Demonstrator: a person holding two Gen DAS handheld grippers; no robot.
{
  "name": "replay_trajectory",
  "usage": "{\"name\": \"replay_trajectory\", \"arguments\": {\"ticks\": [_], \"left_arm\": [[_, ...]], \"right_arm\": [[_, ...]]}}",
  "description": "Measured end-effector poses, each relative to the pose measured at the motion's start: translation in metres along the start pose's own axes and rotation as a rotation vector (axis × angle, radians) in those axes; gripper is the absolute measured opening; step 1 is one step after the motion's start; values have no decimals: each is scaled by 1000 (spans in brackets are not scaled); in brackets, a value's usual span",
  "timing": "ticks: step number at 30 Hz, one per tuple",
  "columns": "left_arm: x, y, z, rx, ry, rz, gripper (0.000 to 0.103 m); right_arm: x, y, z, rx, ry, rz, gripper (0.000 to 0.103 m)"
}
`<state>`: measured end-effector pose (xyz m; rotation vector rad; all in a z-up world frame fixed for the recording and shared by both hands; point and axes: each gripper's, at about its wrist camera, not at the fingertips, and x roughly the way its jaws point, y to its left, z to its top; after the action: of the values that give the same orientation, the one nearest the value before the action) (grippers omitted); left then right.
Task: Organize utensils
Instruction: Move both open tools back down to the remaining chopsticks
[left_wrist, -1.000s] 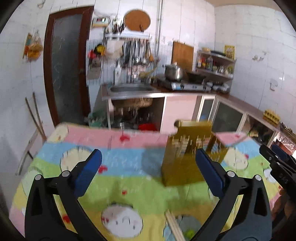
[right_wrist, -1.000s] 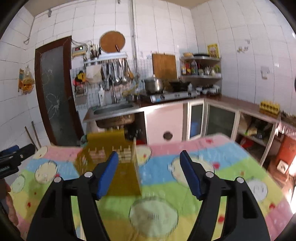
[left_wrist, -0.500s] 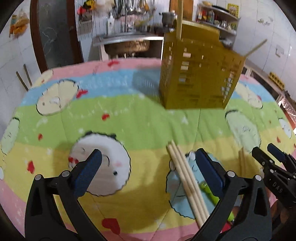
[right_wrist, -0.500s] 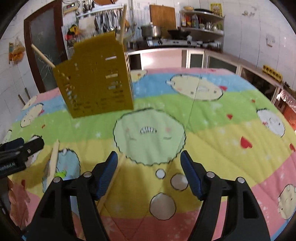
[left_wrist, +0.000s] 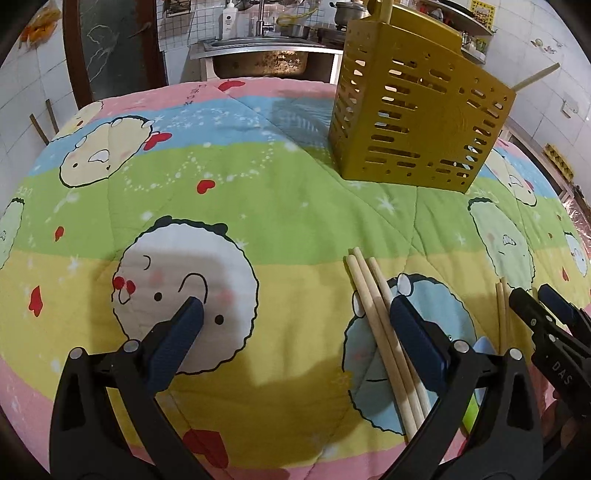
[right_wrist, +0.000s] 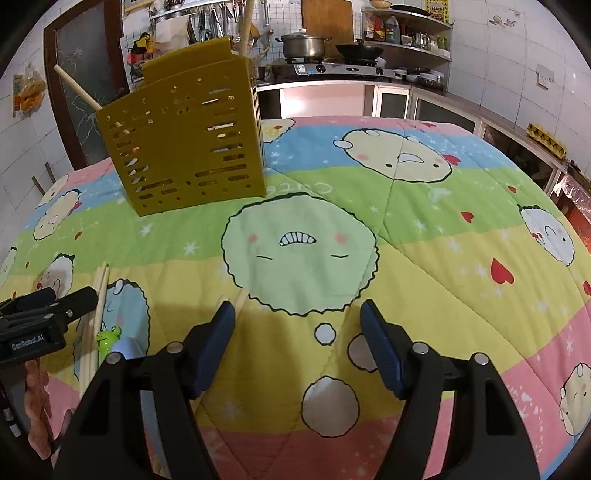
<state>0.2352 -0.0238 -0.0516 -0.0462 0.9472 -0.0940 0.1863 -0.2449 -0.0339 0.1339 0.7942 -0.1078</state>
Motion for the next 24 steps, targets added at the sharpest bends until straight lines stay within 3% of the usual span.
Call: {"name": "replay_trajectory", "arguments": {"ticks": [8,24], "left_arm": [[-9,4,0,-8,-14,5,97],[-6,0,-7,19,4,56,95]], "right_arm": [[-4,6,0,-14,-14,21,69],[-3,13,-4,-21,40,8,69]]}}
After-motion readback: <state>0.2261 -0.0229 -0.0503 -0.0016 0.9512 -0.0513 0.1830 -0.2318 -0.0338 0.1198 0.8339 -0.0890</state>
